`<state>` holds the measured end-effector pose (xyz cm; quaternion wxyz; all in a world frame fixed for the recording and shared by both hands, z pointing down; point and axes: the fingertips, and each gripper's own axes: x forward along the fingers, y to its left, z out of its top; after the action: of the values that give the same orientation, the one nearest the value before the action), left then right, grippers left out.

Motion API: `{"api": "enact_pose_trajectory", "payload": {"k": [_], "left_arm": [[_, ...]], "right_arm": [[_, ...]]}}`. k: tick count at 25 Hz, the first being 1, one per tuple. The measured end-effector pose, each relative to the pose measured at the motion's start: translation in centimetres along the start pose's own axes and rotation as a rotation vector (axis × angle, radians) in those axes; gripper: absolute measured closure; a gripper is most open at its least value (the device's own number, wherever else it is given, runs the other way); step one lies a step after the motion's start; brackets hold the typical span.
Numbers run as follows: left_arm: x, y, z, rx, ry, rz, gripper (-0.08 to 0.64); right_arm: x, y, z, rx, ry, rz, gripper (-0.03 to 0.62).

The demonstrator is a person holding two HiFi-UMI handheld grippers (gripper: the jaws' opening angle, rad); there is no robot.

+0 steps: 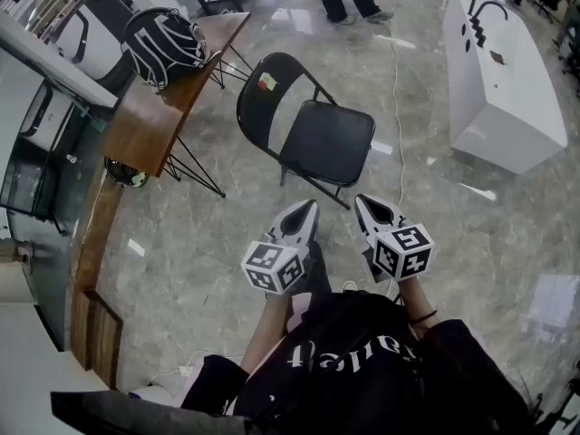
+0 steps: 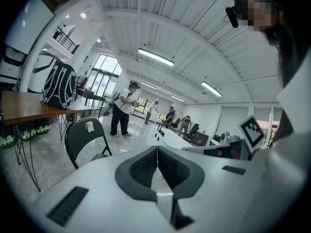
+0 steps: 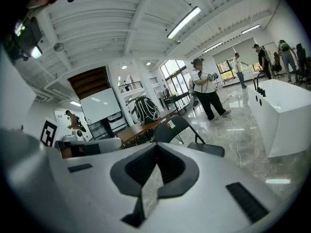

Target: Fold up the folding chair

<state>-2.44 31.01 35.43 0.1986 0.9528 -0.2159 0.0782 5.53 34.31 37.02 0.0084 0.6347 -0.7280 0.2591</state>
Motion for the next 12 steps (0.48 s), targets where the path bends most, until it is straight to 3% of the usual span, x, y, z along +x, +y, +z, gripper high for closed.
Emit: {"api": "enact_pose_trajectory", "payload": {"k": [12], "left_arm": [[7.8,14.2,5.2,0.0,0.065,-0.065,0.557]], "right_arm": [[14.4,-3.3,5.8,0.052,-0.021,-0.074,0.579]]}}
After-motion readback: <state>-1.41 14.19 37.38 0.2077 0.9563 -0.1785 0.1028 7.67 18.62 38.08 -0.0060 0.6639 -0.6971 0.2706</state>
